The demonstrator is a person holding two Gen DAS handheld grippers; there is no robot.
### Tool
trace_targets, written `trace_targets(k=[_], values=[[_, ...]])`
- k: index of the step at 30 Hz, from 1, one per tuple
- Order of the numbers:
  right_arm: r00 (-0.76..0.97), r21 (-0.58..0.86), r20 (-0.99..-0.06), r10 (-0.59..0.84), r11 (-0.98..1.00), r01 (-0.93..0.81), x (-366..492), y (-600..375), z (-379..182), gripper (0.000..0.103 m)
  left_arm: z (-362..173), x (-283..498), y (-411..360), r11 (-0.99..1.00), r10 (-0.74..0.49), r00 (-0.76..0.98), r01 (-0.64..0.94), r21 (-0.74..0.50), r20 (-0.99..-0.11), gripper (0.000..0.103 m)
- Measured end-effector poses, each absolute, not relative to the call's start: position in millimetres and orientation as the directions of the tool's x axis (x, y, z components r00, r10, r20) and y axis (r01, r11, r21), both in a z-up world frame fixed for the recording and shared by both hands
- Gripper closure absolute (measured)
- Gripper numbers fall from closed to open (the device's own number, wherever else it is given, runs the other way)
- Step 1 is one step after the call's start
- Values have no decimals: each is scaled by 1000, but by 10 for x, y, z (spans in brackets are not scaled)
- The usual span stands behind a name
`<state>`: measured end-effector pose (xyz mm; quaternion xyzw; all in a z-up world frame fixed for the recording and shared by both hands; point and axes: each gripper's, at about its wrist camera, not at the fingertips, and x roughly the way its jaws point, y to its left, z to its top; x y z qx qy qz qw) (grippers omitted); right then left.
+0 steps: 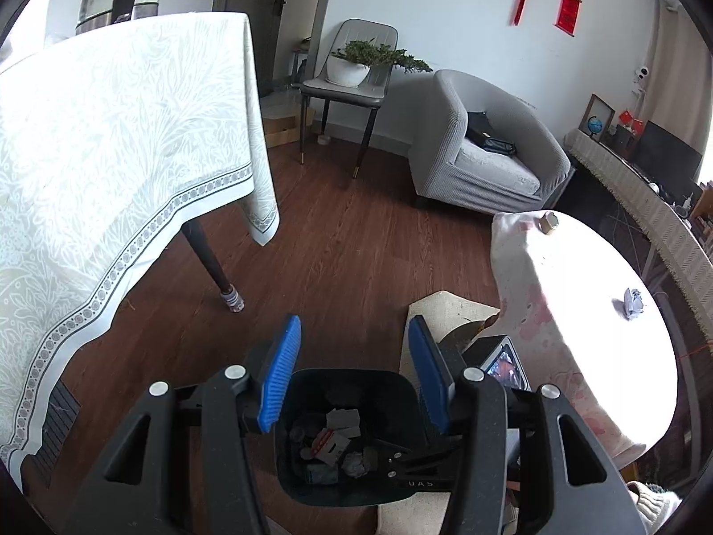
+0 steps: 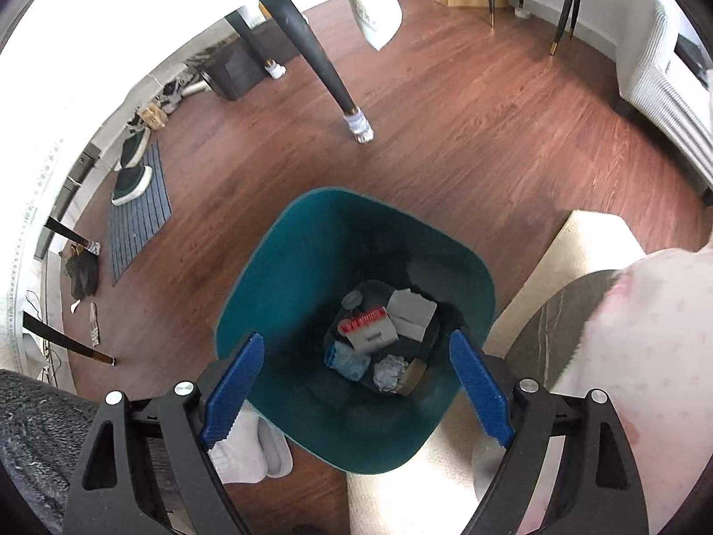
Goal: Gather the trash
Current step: 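Raise both tools back over the table toward the crumpled foil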
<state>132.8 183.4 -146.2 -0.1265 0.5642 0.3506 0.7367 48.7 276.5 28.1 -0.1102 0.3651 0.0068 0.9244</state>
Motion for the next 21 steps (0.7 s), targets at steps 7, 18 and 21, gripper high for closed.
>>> trace_targets(k=[7,18,21], values=[[208,195,-868,450,696,-691,1244,1670,-954,23,353,581,2578,974,-92,744,-70,-215,-662,50],[387,118,-768,510,706,-698,1208,1145,-227,30,486,665,2321,967,-130,780,-38,-253,-613,49],[423,116,-743,518,723,-681,1242,948,-85,30,491,712,2229,964,-146,780,-26,-265,-608,49]])
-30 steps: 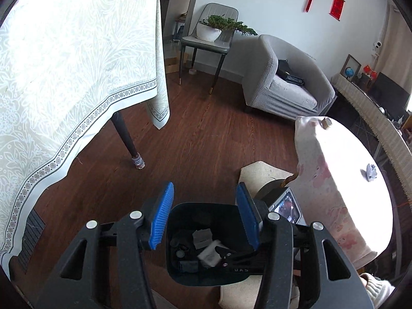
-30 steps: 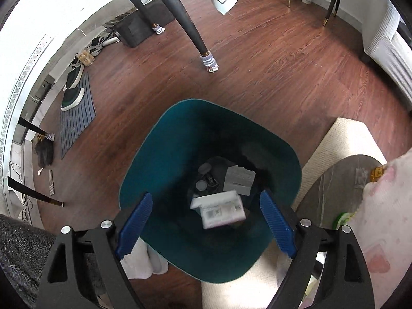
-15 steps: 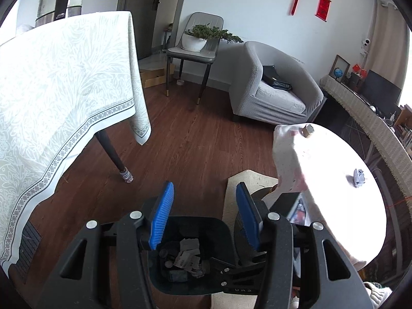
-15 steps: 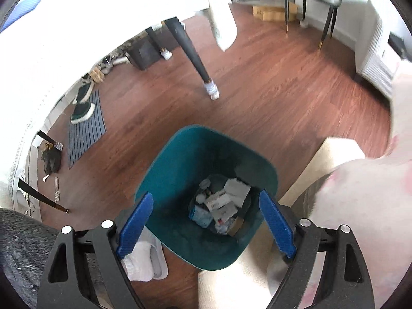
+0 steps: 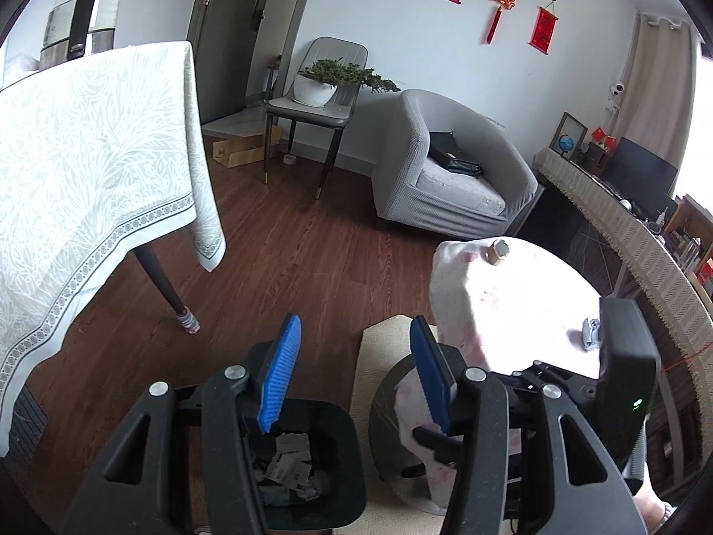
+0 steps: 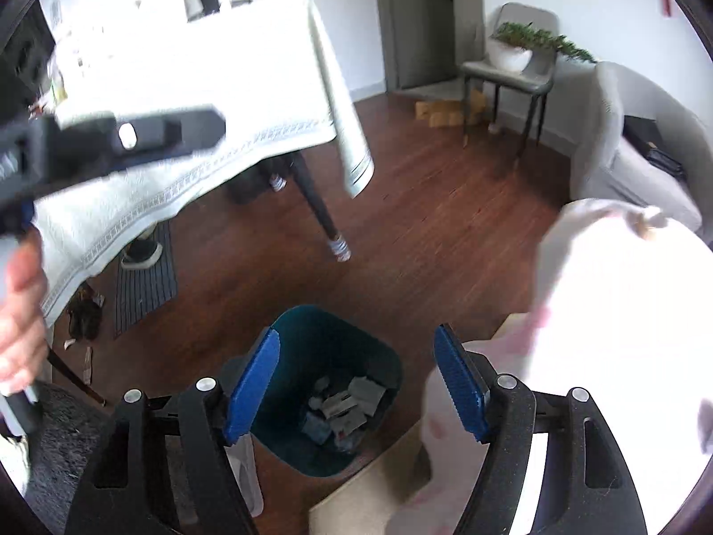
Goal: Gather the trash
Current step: 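Raise both tools back over the table toward the crumpled foil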
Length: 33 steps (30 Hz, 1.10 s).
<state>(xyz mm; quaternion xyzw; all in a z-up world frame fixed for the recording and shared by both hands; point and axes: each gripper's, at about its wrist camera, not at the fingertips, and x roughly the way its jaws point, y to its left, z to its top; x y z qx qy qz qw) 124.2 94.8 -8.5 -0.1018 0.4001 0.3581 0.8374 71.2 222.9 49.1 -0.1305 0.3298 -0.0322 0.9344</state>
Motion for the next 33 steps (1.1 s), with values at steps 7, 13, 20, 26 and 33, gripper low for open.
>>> trace_targets(k=[7,13,20,26,33], values=[[532,84,-711,459,808,-584,1366,379,121,30,417,835,1929,965,-179,764,13,-262,-620,49],[605,65,-695,387,873,-484,1472,-82,208,30,346,935,1639,966,-203,750,50,-252,-629,48],[696,-14,-668,264,930,-367,1543,-603,260,30,258,1039,1300,964,-239,732,101,-245,-638,44],[738,-66,-651,179,955,-290,1555,-1017,278,19,202,1116,1084,957,-269,721,123,-264,-638,39],[762,-108,-643,76,976,-188,1526,-1414,254,14,153,1176,867,948,-300,715,148,-283,-632,34]])
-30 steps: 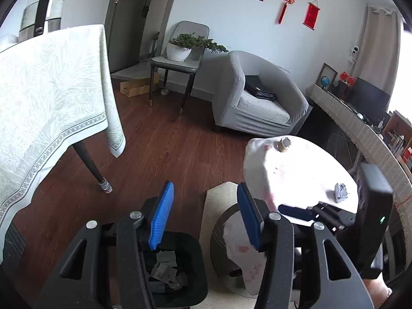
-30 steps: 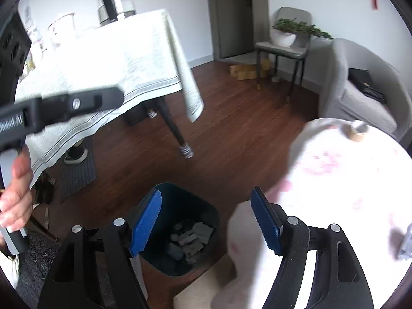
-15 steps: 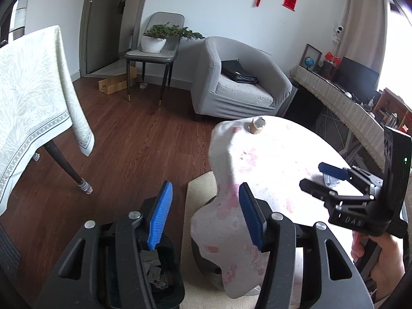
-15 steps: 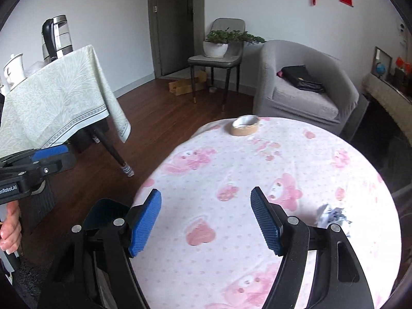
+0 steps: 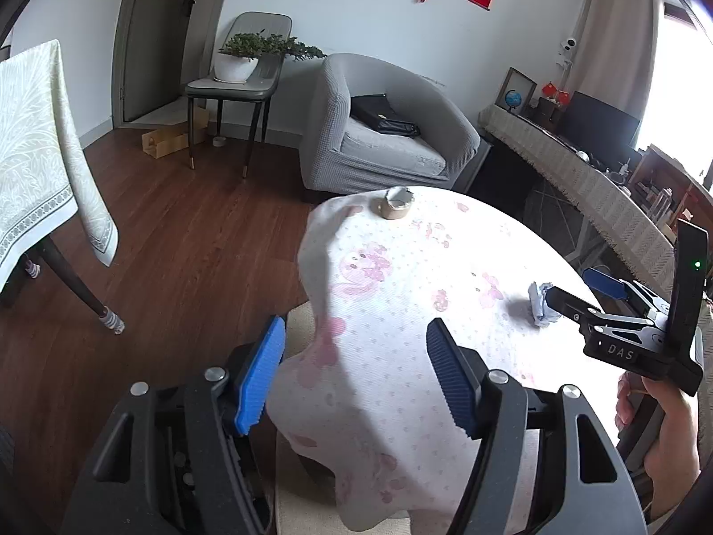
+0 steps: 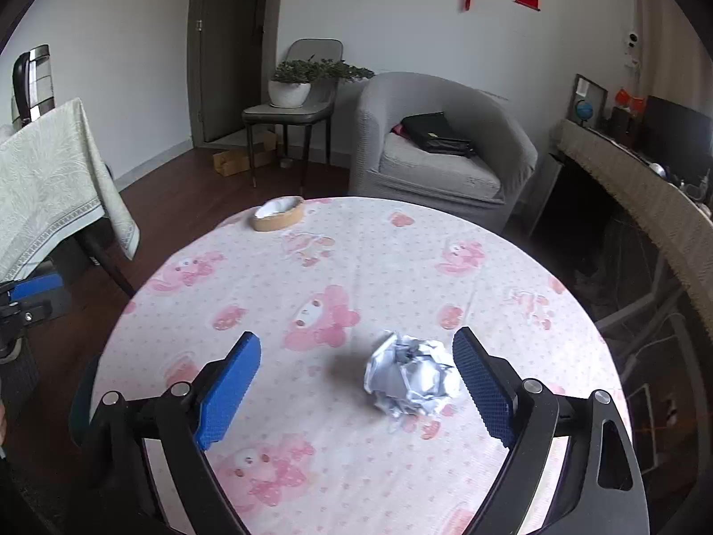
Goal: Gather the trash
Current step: 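Raise both tools back over the table toward the crumpled foil, then grasp the crumpled foil with the right tool while the left tool grasps the brown tape roll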
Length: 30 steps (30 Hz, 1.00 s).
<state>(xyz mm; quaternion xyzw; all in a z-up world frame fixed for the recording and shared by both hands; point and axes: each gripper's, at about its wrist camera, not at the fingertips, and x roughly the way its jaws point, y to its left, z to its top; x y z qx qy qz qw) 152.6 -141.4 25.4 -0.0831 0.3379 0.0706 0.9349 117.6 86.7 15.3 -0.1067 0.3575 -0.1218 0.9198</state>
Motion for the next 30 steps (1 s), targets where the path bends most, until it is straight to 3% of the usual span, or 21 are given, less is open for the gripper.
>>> trace_targets(k=[6,17,19,21,30], values=[[746,-100,-665,31,986,-131,1614,-1686,159,14,86,1234,696,943,-319,698,164,-290,-641,32],[677,56,-731,87,996,-67,1913,-1909,-92,14,1,1307,530,936,-346,668,202,-287,-659,27],[660,77,-744,105,994,-72,1951,-1910,-139,33,-10,1311,493,937,-347,662,214,-277,-664,23],[654,70,-749,110,994,-86,1962,-1882,-168,42,-21,1316,451,936,-351,659,227,-268,-665,22],[695,133,-693,190,982,-136,1955,-1806,51,57,13,1433,361,952,-302,682,250,-175,-666,22]])
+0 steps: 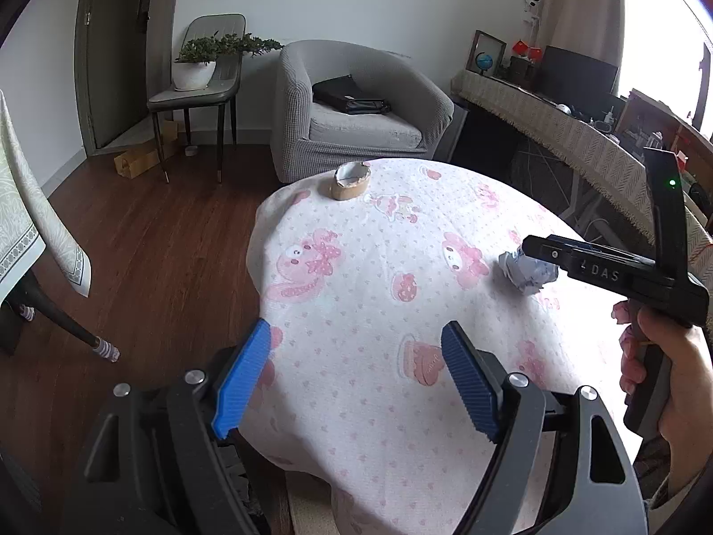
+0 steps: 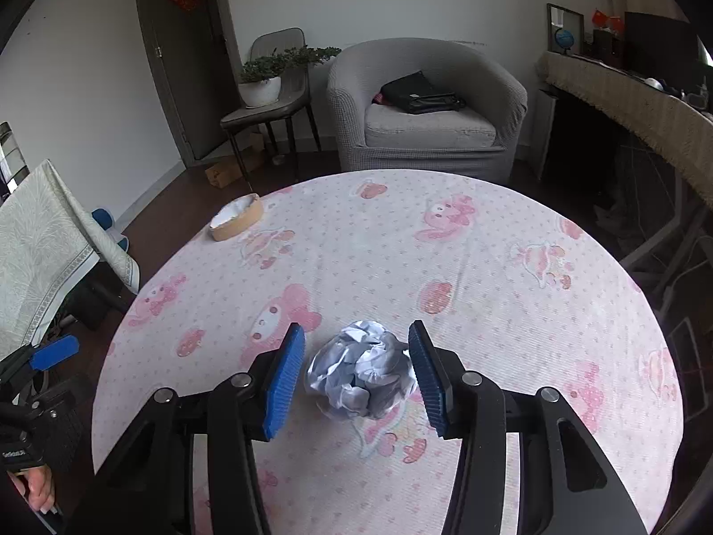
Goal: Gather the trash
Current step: 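Grasp the crumpled foil with the right tool while the left tool grasps the brown tape roll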
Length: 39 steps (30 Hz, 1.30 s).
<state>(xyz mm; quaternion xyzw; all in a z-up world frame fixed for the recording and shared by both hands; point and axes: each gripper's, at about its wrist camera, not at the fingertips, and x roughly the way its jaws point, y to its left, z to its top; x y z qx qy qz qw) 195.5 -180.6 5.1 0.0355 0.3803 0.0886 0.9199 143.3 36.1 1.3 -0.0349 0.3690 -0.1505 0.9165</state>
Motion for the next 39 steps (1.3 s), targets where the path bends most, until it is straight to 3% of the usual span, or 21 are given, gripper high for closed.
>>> trace_targets(k=[3,11,13,21,23,27,34,39], values=[[694,126,-694,194,981,-148,1967,-1751,72,61,47,1603,323,954,-290,683,263,-145,-670,22],[652,160,-725,221,975,-153,2031,-1814,-64,60,95,2181,188,944,-291,671,319,-88,-682,22],[643,176,-728,236,972,-157,2043,-1813,-82,55,92,2301,129,940,-278,677,338,-47,-681,22],[611,121,-754,243,965,-234,2051,-1717,-179,58,-22,2810,-68,913,-283,658,407,15,-697,26],[615,140,-745,260,961,-237,2057,-1755,-164,60,-60,2920,-117,909,-271,648,416,32,-712,33],[604,237,-725,332,943,-233,2076,-1898,-178,61,-104,3104,-157,905,-291,631,425,6,-719,33],[613,287,-698,370,929,-235,2051,-1992,-130,61,-230,3375,-211,917,-249,601,399,15,-760,32],[611,300,-694,381,924,-236,2047,-1997,-120,61,-270,3435,-242,925,-236,590,380,8,-772,55]])
